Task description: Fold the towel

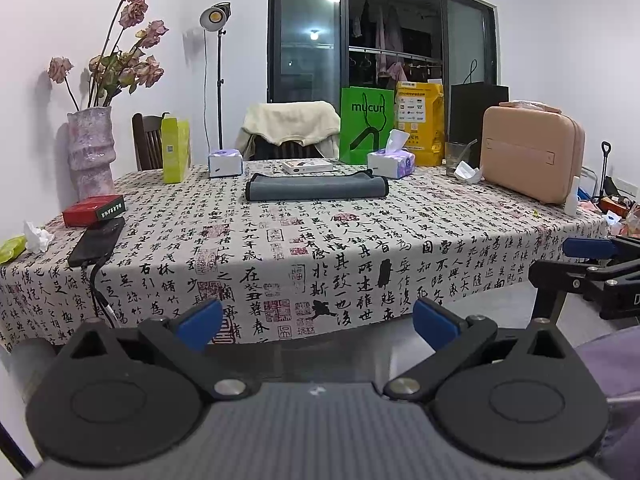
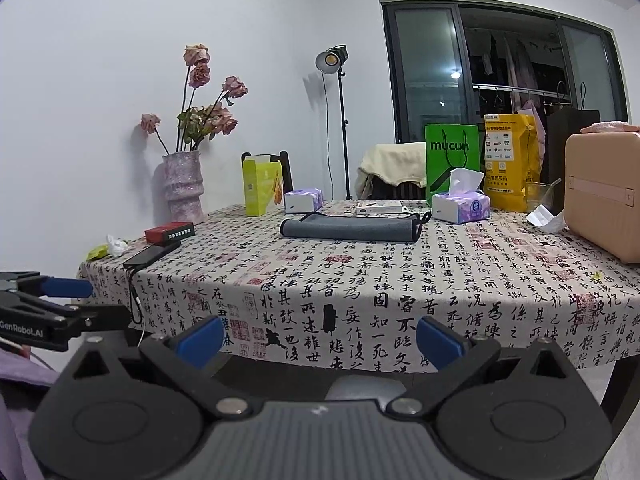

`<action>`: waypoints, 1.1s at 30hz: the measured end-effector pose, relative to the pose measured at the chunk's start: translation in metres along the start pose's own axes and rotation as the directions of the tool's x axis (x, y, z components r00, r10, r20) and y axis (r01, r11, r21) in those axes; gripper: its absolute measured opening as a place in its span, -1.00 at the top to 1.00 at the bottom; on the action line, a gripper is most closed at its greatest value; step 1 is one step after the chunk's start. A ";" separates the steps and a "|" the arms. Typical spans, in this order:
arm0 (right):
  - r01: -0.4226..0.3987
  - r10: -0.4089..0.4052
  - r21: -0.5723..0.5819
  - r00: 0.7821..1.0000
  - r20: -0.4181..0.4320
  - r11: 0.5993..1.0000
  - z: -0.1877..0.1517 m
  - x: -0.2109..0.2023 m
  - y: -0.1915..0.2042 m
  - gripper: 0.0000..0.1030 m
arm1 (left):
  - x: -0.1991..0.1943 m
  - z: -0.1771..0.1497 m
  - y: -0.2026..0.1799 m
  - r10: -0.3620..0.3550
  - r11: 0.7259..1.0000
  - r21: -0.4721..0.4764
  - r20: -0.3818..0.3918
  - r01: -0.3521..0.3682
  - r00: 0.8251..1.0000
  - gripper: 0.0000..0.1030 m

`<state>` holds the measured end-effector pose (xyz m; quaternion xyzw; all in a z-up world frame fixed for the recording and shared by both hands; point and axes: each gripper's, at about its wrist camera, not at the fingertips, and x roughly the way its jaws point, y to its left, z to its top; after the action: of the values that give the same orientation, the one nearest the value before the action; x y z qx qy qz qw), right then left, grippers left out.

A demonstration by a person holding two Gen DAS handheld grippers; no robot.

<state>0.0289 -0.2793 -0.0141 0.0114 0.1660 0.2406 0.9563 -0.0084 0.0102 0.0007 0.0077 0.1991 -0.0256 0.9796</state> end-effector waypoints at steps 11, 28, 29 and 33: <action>-0.001 0.001 -0.001 1.000 -0.002 1.000 0.000 0.002 0.000 -1.00 | 0.000 0.000 0.000 -0.001 1.000 0.000 0.000 0.001 1.000 -1.00; 0.000 0.000 0.007 1.000 -0.004 1.000 -0.001 0.001 0.000 -1.00 | 0.000 0.003 -0.001 0.000 1.000 0.006 0.003 0.000 1.000 -1.00; 0.000 0.000 0.007 1.000 -0.004 1.000 -0.001 0.001 0.000 -1.00 | 0.000 0.003 -0.001 0.000 1.000 0.006 0.002 0.000 1.000 -1.00; -0.001 0.001 0.007 1.000 -0.006 1.000 -0.001 0.000 0.000 -1.00 | -0.001 0.003 -0.002 0.000 1.000 0.008 0.003 0.000 1.000 -1.00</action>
<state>0.0289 -0.2793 -0.0156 0.0144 0.1695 0.2405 0.9556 -0.0084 0.0083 0.0038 0.0115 0.1975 -0.0264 0.9799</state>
